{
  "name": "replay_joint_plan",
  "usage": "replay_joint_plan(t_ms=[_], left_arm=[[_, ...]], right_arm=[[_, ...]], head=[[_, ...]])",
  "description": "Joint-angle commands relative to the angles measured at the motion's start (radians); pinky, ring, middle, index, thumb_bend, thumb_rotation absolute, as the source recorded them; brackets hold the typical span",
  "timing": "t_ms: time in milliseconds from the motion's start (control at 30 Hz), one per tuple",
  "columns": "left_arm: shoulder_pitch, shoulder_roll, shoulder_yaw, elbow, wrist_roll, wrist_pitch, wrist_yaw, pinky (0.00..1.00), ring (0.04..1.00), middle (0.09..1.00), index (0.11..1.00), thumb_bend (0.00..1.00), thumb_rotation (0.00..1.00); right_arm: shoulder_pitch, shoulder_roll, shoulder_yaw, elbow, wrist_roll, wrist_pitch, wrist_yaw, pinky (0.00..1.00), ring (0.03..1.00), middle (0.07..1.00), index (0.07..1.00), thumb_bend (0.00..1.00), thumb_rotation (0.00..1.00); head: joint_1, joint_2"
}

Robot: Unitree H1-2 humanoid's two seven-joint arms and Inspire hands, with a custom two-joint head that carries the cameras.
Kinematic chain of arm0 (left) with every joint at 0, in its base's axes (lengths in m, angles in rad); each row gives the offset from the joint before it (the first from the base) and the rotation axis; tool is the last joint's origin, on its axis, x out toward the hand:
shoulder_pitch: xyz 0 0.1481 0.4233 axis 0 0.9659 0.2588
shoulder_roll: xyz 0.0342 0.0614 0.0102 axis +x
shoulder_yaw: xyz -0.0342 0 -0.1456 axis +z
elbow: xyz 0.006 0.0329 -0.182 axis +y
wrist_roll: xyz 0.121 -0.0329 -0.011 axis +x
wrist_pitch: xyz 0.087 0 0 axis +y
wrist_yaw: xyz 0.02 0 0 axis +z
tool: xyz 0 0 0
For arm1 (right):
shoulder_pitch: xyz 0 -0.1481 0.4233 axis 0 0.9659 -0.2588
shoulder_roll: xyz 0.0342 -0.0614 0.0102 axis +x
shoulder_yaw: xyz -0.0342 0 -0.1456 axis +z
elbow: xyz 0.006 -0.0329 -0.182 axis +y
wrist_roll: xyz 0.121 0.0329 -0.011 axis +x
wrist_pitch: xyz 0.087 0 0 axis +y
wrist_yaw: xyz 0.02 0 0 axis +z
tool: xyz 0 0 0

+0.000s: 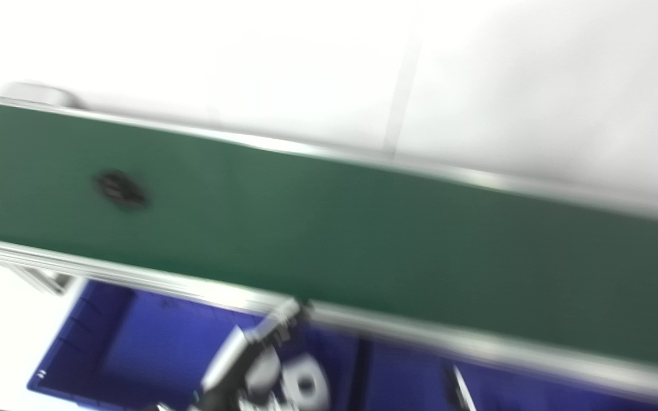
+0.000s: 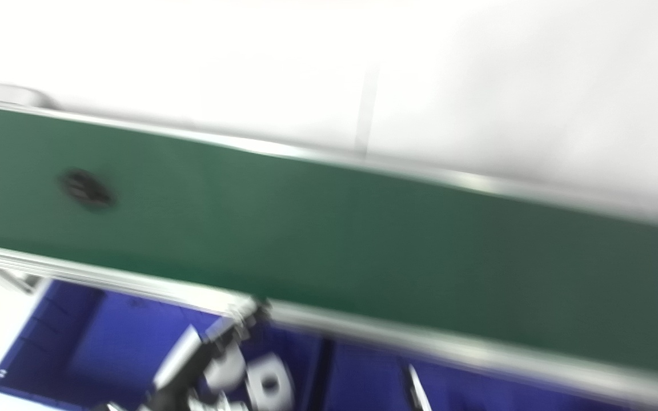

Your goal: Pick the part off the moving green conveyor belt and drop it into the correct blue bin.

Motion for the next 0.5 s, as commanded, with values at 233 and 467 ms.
replay_joint_plan(t_ms=[233,467], left_arm=[[-0.038,0.035,-0.086,0.005,0.031,-0.012,0.132,0.7,0.816,0.875,0.851,0.81,0.13],[-0.059,0.053,-0.128,0.028,0.02,-0.012,0.174,0.71,0.82,0.87,0.843,0.81,0.15]], right_arm=[[-0.009,-0.018,0.017,0.02,-0.013,-0.048,-0.042,0.93,0.951,0.97,1.0,0.85,0.52],[-0.022,-0.021,0.043,0.033,-0.001,-0.048,-0.068,0.92,0.949,0.969,1.0,0.85,0.51]], head=[[0.002,-0.028],[0.001,-0.05]])
